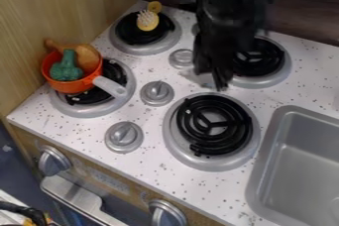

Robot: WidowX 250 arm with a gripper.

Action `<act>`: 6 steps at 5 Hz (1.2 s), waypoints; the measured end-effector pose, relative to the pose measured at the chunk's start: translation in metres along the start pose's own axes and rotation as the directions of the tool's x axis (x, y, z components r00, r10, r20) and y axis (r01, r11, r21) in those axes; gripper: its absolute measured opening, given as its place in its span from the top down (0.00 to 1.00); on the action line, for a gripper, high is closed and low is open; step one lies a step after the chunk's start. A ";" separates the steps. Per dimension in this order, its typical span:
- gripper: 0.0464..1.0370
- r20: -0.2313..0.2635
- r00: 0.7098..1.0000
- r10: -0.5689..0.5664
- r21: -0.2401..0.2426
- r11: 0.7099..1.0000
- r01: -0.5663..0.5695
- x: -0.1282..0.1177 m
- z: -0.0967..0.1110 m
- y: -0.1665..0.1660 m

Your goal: Put the knife on the bottom right burner

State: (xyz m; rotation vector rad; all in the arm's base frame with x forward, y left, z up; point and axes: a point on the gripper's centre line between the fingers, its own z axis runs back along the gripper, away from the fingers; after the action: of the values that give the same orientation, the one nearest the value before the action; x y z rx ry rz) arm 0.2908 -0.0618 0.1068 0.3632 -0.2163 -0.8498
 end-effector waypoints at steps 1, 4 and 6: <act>0.99 0.028 0.996 0.085 -0.066 0.994 -0.083 0.011 -0.006 -0.015; 0.99 0.164 0.970 0.180 0.056 0.980 -0.192 0.014 -0.060 -0.034; 0.98 0.170 0.972 0.160 0.073 0.982 -0.174 0.011 -0.065 -0.027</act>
State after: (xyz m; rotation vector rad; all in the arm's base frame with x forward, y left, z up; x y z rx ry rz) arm 0.2999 -0.0719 0.0371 0.3519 -0.4326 -0.7052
